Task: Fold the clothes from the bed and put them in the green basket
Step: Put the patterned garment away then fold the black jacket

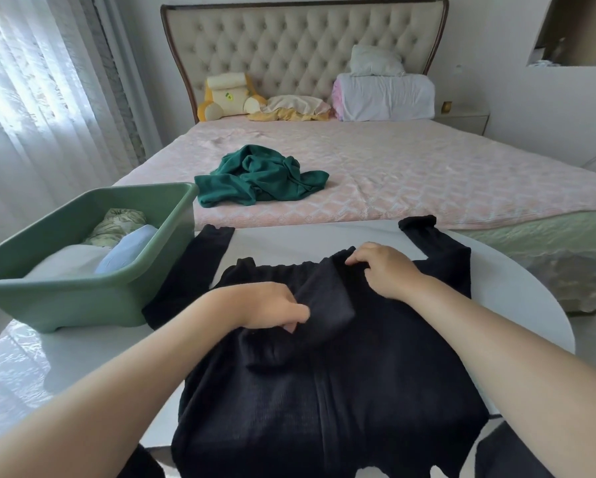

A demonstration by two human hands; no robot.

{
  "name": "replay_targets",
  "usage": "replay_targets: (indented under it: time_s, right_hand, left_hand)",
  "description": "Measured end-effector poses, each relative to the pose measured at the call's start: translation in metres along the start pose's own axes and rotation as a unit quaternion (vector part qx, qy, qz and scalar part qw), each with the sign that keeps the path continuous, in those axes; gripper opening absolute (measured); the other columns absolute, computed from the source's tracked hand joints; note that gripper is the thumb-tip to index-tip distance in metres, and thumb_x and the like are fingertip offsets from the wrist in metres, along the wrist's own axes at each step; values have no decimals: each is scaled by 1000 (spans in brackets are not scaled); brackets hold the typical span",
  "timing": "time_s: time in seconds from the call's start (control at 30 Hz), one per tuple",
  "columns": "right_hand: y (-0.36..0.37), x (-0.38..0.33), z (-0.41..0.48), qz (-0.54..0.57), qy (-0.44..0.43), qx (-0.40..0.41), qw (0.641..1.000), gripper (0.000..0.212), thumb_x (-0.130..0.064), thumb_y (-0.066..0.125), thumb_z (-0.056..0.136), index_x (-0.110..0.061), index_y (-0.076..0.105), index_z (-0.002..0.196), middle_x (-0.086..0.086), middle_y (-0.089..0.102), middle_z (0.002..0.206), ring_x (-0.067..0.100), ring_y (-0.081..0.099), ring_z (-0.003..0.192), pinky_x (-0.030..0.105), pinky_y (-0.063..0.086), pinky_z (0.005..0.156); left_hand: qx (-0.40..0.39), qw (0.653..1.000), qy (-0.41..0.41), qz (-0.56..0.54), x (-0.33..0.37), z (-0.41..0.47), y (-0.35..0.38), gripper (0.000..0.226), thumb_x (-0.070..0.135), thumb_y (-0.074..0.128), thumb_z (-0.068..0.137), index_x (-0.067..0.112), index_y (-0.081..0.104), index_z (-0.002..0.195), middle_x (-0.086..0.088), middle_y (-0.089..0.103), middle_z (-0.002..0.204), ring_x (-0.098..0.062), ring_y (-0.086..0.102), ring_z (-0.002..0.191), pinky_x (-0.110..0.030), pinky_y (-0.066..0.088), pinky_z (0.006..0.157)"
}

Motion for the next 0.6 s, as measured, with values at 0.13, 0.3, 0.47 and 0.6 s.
replay_targets:
  time_s: [0.13,0.3,0.47,0.6]
  right_hand:
    - [16,-16,8,-92,-50,-43,994,59,4,48,90,-30,58,137,-10,51,137,19,56,118,38,48,94]
    - [13,-34,15,-189,-72,25,979,22,-15,54,96,-26,71,105,-3,53,99,27,61,92,37,49,75]
    - [-22,-18,13,-58,0,155,986,13,-18,57,92,-19,69,98,-2,68,94,25,63,87,33,46,68]
    - [-53,6,4,14,52,244,968,5,-15,57,88,-17,53,85,-1,61,69,22,57,65,30,34,53]
  left_hand:
    - [103,979,41,172,36,13,2,60,80,57,73,23,53,90,11,56,81,-12,54,74,-32,43,65]
    - [95,981,86,147,39,26,16,26,40,60,89,24,45,75,8,53,78,-19,54,77,-33,46,66]
    - [282,957,65,18,14,0,-40,31,38,50,94,17,53,70,2,59,71,-20,58,74,-32,49,68]
    - [412,895,121,-122,7,-26,-73,43,40,64,87,20,40,59,11,43,52,-10,42,54,-33,39,56]
Point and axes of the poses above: each hand's wrist, its own z-axis towards the middle knuckle, its own y-axis out of the palm, x = y × z, the point moved 8 cm from there along z, towards the middle knuckle
